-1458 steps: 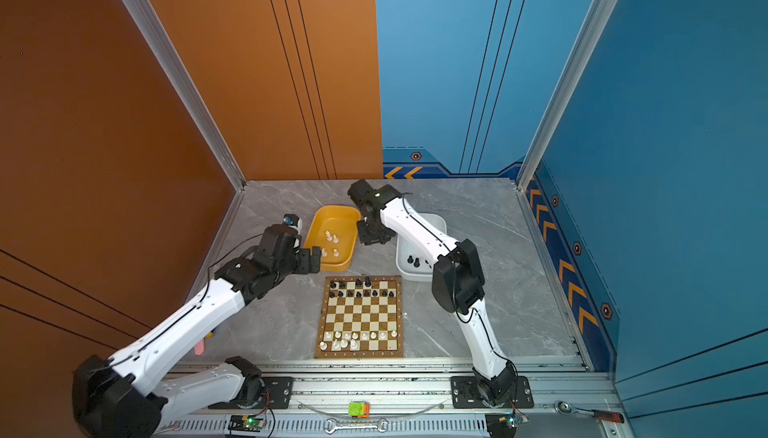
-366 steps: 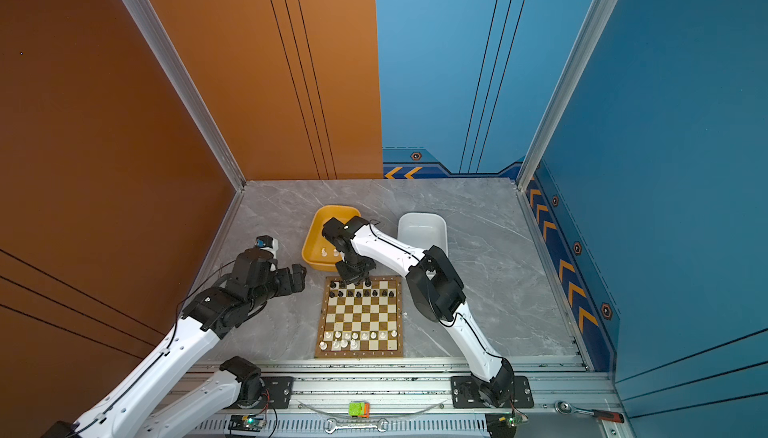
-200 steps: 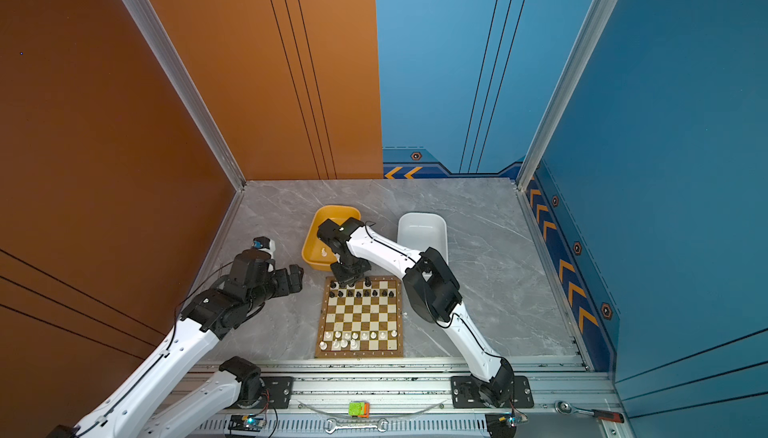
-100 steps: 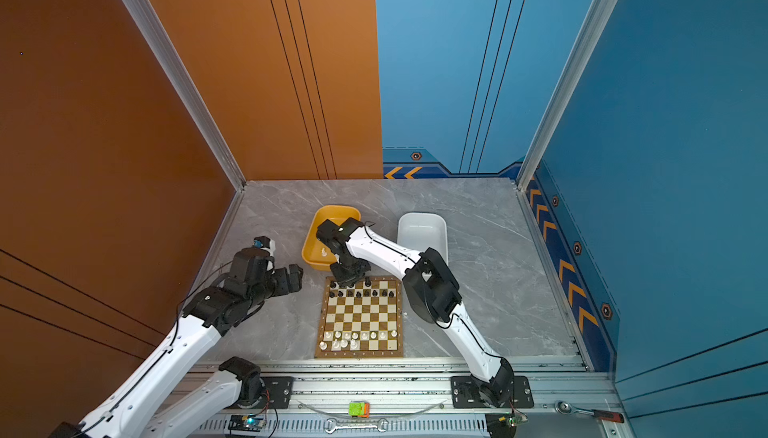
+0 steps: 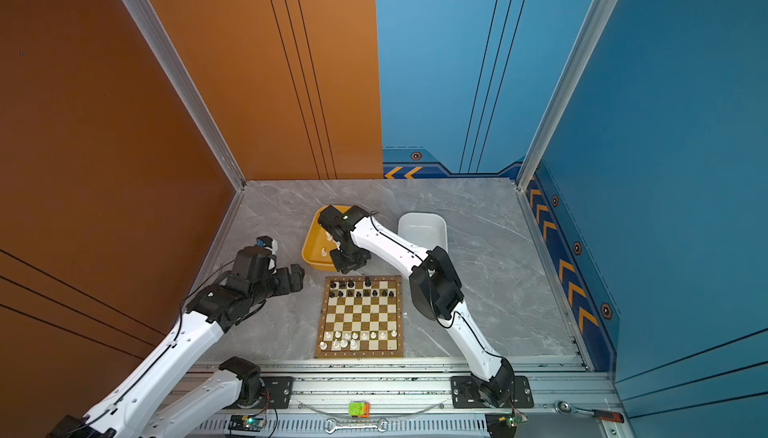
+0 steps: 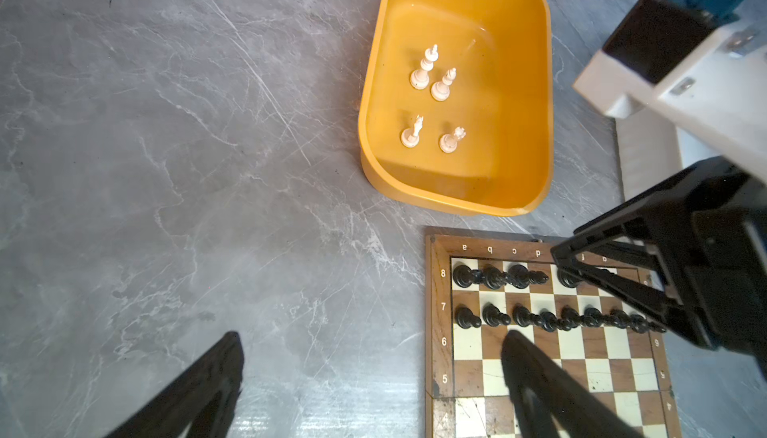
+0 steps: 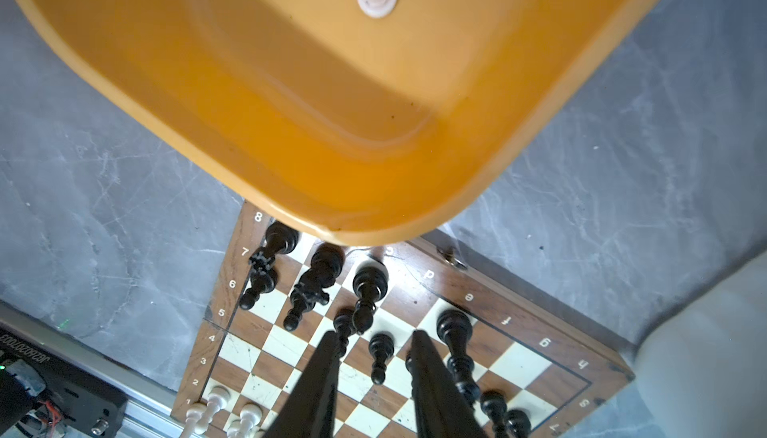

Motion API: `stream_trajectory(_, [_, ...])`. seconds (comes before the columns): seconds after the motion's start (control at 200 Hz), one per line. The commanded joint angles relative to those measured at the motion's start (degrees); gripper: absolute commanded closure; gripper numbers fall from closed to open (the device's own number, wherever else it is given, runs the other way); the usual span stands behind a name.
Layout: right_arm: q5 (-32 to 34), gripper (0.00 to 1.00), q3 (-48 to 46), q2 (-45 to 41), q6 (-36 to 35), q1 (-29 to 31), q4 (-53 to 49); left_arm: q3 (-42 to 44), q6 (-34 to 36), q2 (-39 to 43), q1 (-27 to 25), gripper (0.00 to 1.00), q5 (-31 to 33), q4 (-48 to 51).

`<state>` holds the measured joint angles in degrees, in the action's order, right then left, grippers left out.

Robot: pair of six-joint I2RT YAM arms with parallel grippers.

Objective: Set up the chess pieces on the board
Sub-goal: 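Move right gripper back over the white tub while left gripper returns near yellow tub, then lower right gripper into white tub and grasp a black piece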

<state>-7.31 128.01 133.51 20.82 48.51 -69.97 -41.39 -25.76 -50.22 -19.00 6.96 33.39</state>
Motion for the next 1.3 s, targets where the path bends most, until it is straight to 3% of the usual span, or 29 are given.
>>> stream_trajectory(0.0, [2.4, 0.67, 2.1, -3.2, -1.1, -2.8, -3.1, -2.1, 0.6, -1.8, 0.6, 0.02, -1.0, -3.4])
stream_trajectory(0.205, [7.0, 0.67, 1.3, -6.2, -4.1, -11.9, -4.6, -10.3, 2.3, -12.7, -2.1, 0.02, -1.5, -8.9])
stream_trajectory(0.571, [7.2, 0.7, -13.7, -12.0, -7.1, -24.1, 0.5, -32.9, 7.8, -37.0, -16.8, 0.02, 0.4, -11.6])
stream_trajectory(0.721, [5.3, 0.7, -18.5, -12.4, -7.0, -25.2, 3.4, -36.9, 8.6, -41.6, -19.1, 0.02, -0.3, -11.4])
stream_trajectory(1.292, [2.1, 0.73, -28.6, -13.6, -4.2, -25.0, 9.0, -44.9, 10.9, -48.8, -19.1, 0.02, -3.8, -7.2])
